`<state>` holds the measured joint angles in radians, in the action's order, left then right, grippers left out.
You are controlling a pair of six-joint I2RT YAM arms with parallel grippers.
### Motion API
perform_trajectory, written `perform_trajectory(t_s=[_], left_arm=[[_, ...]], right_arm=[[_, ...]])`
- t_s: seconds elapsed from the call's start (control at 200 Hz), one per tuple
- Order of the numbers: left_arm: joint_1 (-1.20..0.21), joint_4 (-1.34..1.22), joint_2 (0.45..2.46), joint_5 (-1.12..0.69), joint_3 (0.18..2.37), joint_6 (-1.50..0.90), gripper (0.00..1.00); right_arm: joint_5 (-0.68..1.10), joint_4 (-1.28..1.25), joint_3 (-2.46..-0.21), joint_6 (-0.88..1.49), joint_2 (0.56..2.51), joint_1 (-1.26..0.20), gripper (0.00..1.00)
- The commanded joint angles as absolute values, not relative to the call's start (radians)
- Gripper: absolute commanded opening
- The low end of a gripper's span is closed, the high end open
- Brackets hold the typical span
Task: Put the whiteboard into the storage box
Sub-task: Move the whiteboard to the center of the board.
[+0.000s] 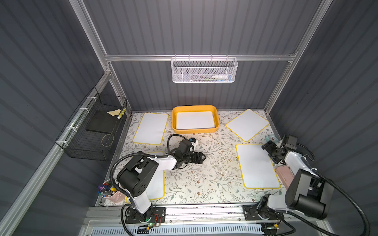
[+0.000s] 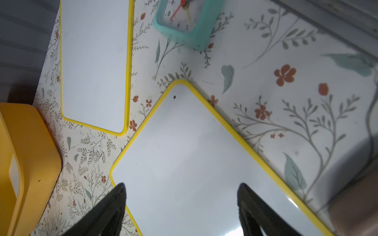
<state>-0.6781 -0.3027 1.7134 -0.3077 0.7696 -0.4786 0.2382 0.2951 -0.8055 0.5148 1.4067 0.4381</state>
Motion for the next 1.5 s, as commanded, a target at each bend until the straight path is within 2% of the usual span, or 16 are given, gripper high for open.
perform_trajectory(t_s=[0.0, 0.395, 0.586, 0.876, 1.216, 1.496], left_arm=[[-0.673, -0.335, 1.666, -0.322, 0.730, -0.481, 0.81], [-0.673, -0.310, 1.563, -0.259, 0.663, -0.459, 0.81], [-0.673, -0.356, 1.591, -0.271, 0.646, -0.479, 0.81], [-0.673, -0.365, 1.596, -0.278, 0.644, -0.484, 0.81], [-0.673, -0.344, 1.589, -0.275, 0.651, -0.471, 0.81], [-0.673, -0.352, 1.601, -0.266, 0.647, -0.477, 0.81]], right_arm=[[0.253, 0.326, -0.869, 0.478, 1.482, 0.456, 0.85], [0.275, 0.313, -0.920, 0.464, 1.639, 0.460, 0.85], [0.396, 0.287, -0.912, 0.478, 1.656, 0.445, 0.84], [0.469, 0.262, -0.876, 0.481, 1.652, 0.394, 0.84], [0.179, 0.353, -0.972, 0.437, 1.647, 0.434, 0.85], [0.169, 0.367, -1.029, 0.420, 1.754, 0.438, 0.84]])
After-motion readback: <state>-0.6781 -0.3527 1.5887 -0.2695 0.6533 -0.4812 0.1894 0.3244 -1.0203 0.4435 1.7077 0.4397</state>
